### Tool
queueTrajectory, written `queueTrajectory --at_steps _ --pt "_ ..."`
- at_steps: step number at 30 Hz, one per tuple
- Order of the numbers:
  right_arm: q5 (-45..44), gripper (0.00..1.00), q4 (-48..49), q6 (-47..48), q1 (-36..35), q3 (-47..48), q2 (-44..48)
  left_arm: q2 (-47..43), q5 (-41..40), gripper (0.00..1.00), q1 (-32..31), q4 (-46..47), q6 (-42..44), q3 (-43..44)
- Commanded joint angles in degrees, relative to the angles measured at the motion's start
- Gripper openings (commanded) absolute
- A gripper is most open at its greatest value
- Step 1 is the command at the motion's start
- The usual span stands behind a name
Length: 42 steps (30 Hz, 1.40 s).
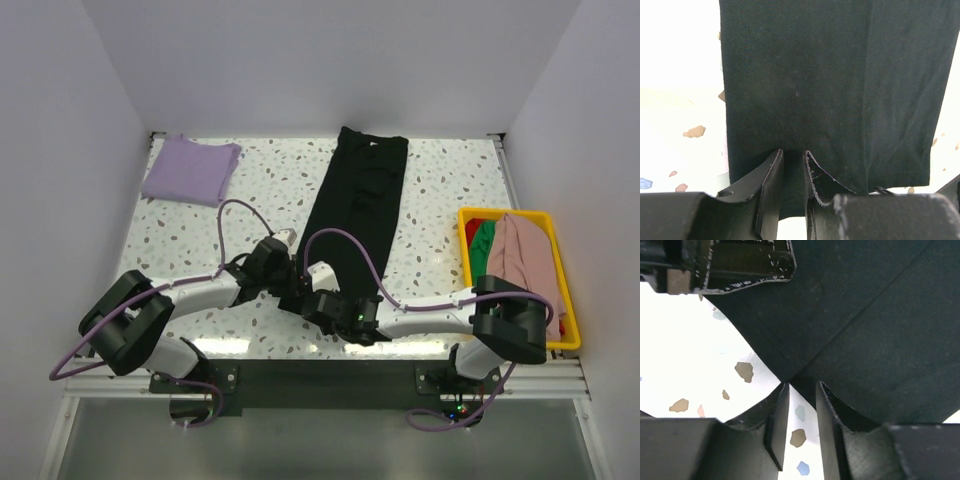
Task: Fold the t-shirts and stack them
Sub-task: Fold the tshirt
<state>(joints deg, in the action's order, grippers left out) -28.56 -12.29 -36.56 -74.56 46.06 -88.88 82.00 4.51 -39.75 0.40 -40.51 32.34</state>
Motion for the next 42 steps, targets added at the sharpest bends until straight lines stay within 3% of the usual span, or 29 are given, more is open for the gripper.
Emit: queueTrajectory --at_steps 1,14,17,21,26,42 --pt "-1.4 0.34 2.7 -0.4 -0.3 0.3 2.2 0.5 0.6 0.27 0.4 2.2 -0.3 -0.8" --pt "-1.5 0.36 3.1 0.2 -0.3 2.9 -3.7 0.7 0.7 0.27 0.4 2.1 0.0 -0.5" --pt "-2.1 0.31 2.9 -0.5 -0.2 2.7 -3.1 0.8 0.6 0.27 0.4 2.0 0.1 -0.6" --pt "-3.2 0.15 1.2 -1.3 -0.3 2.1 -1.1 0.9 0.3 0.26 0.3 2.0 0.1 -0.6" --pt "-3.4 0.04 -0.5 -1.9 -0.2 1.0 2.1 1.2 0.2 0.26 0.5 2.1 0.0 -0.7" --pt "2.9 0.00 -8.0 -1.3 -0.8 -0.5 9.2 1.0 0.2 0.26 0.5 1.6 -0.1 -0.5"
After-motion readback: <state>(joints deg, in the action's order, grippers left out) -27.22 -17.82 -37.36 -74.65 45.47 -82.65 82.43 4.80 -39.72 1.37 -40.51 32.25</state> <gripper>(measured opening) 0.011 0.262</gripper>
